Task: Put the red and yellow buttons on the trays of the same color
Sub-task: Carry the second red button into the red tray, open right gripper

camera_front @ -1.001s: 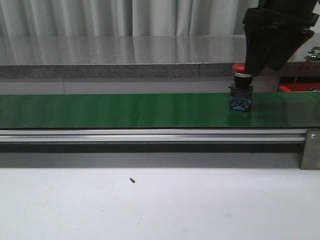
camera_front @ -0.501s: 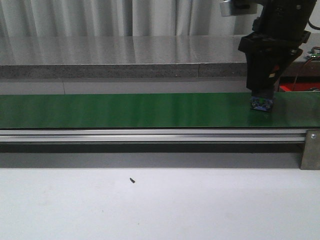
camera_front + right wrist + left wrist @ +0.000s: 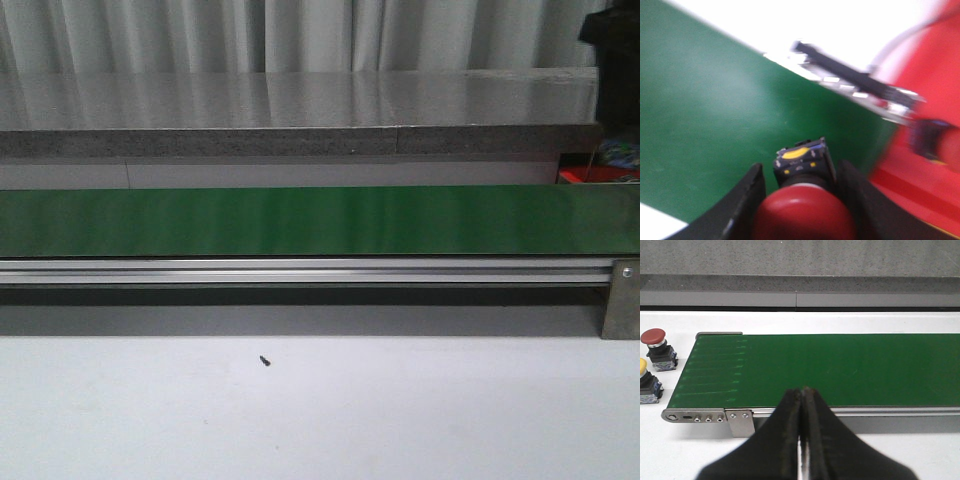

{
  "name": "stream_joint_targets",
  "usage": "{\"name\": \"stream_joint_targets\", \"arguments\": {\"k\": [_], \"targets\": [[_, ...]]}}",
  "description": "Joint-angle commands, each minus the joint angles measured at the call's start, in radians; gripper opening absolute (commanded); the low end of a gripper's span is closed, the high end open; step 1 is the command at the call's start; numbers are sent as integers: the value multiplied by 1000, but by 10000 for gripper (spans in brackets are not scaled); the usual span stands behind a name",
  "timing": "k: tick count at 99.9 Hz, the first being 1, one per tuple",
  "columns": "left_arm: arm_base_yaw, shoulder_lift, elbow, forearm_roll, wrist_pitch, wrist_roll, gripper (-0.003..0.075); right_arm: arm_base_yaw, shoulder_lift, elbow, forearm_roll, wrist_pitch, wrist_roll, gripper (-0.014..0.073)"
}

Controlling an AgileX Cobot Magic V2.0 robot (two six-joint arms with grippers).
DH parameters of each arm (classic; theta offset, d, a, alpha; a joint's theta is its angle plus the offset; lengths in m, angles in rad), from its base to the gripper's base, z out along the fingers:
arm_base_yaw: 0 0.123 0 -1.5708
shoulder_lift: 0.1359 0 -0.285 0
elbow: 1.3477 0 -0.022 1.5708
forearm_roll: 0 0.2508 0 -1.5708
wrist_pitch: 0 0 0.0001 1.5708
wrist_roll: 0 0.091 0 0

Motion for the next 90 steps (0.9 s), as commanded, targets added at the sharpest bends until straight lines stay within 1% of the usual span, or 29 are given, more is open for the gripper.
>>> {"name": "stream_joint_targets", "arguments": {"k": [1, 9, 24, 40, 46, 70, 90], "targets": [[-7, 3, -27, -3, -83, 2, -20, -86, -54, -71, -3, 7, -8, 189], [-7, 3, -27, -3, -83, 2, -20, -166, -50, -88, -3, -3, -8, 189], [-7, 3, -27, -3, -83, 2, -19, -313, -30, -88, 7, -65, -8, 189], [-7, 3, -27, -3, -83, 2, -20, -410, 34, -88, 114, -145, -8, 188], [-7, 3, -27, -3, -83, 2, -20, -421, 65, -88, 140, -171, -8, 188], [-7, 3, -27, -3, -83, 2, -20, -409, 169, -88, 140, -251, -9, 188], [-7, 3, -27, -3, -84, 2, -20, -398, 223, -93, 139, -280, -9, 188]]}}
